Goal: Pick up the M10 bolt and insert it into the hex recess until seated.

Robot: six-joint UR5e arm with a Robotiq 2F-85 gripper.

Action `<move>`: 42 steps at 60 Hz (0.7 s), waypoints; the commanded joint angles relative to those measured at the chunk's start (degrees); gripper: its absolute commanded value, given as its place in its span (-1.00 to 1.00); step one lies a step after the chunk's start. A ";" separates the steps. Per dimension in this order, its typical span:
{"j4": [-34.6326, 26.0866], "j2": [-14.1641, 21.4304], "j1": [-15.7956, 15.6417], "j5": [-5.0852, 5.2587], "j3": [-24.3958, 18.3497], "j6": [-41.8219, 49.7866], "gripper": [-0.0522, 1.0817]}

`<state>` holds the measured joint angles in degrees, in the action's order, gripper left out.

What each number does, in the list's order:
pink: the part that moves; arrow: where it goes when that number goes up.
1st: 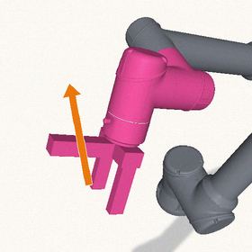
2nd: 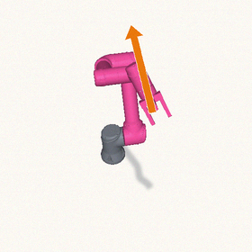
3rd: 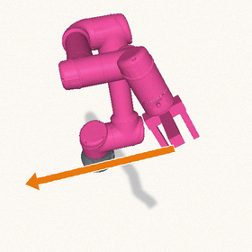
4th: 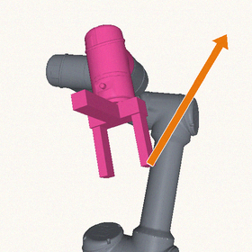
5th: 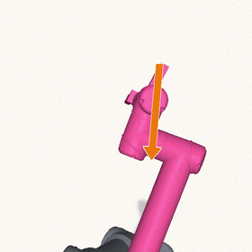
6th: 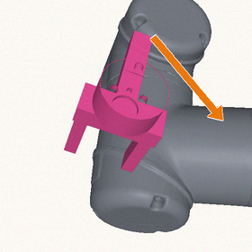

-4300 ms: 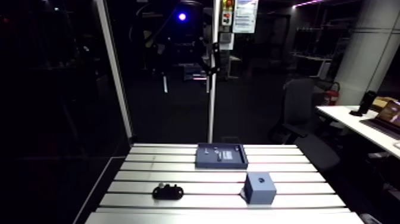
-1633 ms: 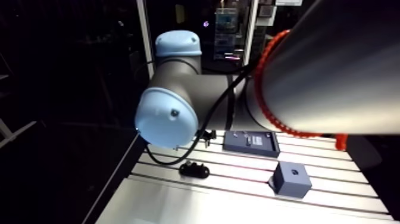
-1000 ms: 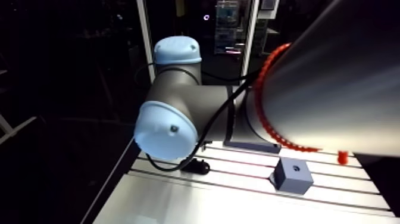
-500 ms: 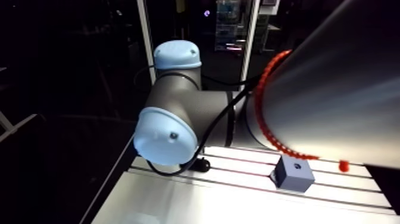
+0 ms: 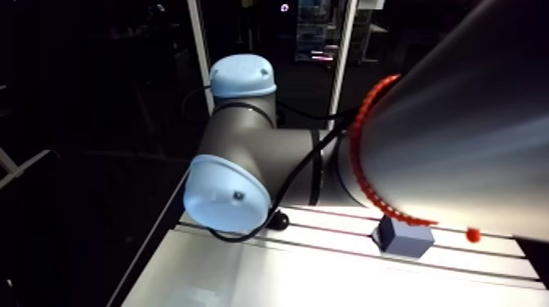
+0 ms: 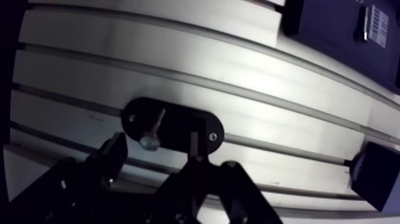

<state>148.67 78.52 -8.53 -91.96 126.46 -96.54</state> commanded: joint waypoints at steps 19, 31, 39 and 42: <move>0.27 -0.17 -0.35 -0.01 0.24 0.00 -0.21; 0.27 -0.25 -0.35 -0.01 0.24 0.08 -0.19; 0.19 -0.17 -0.35 -0.10 0.40 0.08 -0.11; 0.19 -0.24 -0.35 -0.10 0.41 0.08 -0.09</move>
<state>148.87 78.29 -8.88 -92.00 126.75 -96.47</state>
